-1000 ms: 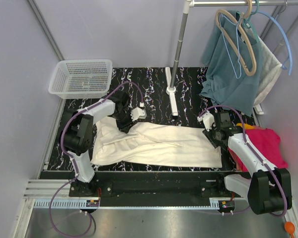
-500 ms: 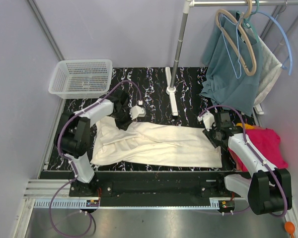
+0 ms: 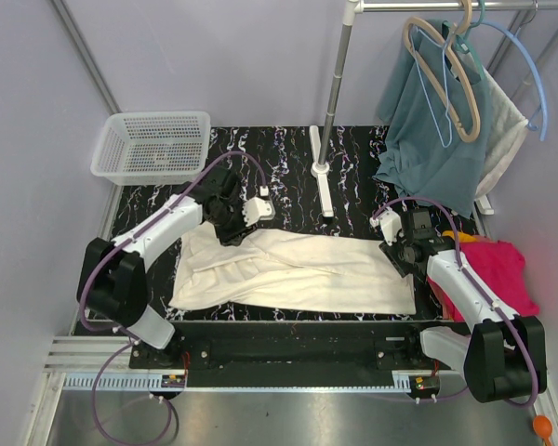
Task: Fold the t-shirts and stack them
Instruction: Fold the tshirt
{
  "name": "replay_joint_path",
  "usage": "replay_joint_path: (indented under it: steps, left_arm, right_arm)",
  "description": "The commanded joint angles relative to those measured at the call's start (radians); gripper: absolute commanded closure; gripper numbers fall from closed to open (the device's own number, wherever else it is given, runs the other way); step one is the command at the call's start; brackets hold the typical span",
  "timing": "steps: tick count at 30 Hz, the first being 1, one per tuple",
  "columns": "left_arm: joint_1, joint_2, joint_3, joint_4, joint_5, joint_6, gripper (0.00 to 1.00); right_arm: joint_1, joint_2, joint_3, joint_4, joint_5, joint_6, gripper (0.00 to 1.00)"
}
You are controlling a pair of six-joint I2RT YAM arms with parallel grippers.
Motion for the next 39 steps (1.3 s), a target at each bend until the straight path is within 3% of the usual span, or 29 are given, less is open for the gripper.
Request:
replay_joint_path:
  steps: [1, 8, 26, 31, 35, 39]
  left_arm:
    - [0.004, 0.077, 0.022, 0.026, 0.047, 0.049, 0.58]
    - [0.004, 0.198, 0.096, 0.034, 0.061, 0.099, 0.49]
    - [0.004, 0.356, 0.179, 0.043, 0.043, 0.101, 0.55]
    - [0.003, 0.361, 0.160, 0.039, 0.048, 0.106, 0.65]
    - [0.003, 0.368, 0.148, 0.037, 0.045, 0.100, 0.89]
    - [0.000, 0.370, 0.145, 0.037, 0.046, 0.086, 1.00]
  right_arm:
    - [0.007, -0.025, 0.000, 0.026, 0.009, 0.014, 0.54]
    - [0.007, -0.029, 0.000, 0.026, 0.014, 0.013, 0.55]
    - [0.007, -0.045, -0.004, 0.025, 0.024, 0.016, 0.55]
    - [0.007, -0.043, -0.004, 0.028, 0.023, 0.016, 0.55]
    - [0.007, -0.045, -0.006, 0.028, 0.026, 0.016, 0.55]
    - [0.005, -0.048, -0.004, 0.028, 0.026, 0.016, 0.55]
